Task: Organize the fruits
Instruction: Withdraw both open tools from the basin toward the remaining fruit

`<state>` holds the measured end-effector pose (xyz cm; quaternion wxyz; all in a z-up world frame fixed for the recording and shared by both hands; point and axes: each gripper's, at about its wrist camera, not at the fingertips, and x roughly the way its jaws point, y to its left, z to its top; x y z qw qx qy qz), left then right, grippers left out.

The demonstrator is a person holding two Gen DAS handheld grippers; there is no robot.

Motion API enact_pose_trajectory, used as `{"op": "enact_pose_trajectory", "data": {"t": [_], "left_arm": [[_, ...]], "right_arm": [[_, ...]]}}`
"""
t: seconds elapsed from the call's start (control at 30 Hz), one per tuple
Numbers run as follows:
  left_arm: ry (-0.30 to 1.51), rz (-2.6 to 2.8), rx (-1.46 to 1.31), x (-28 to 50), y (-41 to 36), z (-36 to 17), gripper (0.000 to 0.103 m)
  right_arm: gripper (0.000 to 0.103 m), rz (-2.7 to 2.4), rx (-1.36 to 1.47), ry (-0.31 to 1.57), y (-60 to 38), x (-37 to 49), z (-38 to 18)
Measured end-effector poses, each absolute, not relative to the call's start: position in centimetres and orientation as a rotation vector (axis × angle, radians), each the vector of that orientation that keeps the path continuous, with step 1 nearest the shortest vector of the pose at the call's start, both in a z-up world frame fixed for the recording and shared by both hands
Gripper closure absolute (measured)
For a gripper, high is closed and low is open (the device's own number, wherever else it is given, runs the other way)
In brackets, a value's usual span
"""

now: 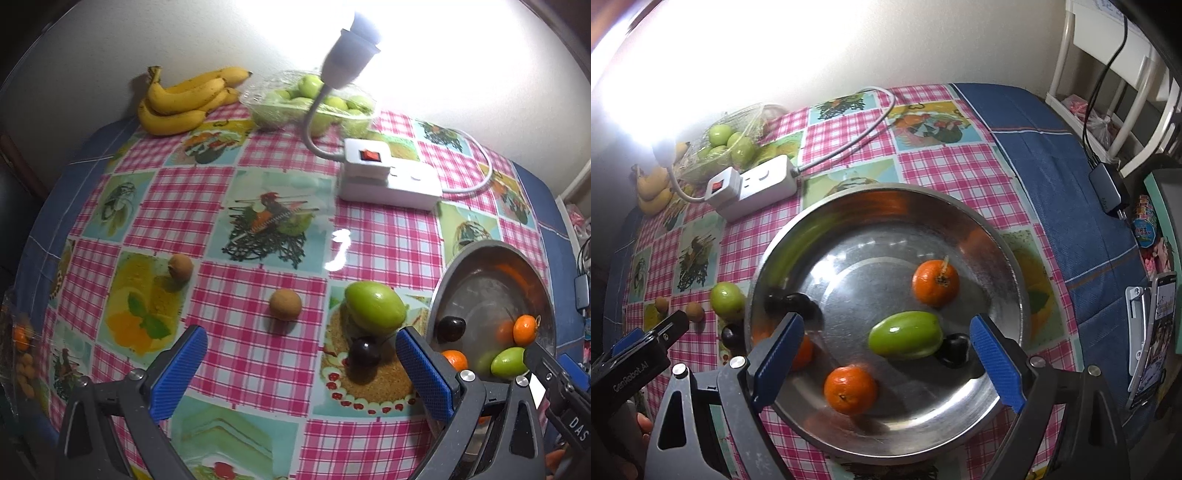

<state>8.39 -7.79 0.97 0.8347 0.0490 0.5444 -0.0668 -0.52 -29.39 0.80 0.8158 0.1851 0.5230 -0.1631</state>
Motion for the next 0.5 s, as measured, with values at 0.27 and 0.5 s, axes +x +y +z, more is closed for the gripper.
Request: {"op": "enact_pose_trajectory", "data": {"t": [0.27, 0.5], "left_arm": [[1.117, -0.063, 0.075, 9.3, -4.7, 2.0, 0.0], [1.102, 0.015, 0.027, 10.4, -0.9, 2.5, 0.0]], "right_arm": [[0.011, -0.305, 0.371, 1.103, -26.4, 0.9, 1.4], [0.011, -0.273, 0.341, 1.118, -23.5, 2.4, 1.4]]}}
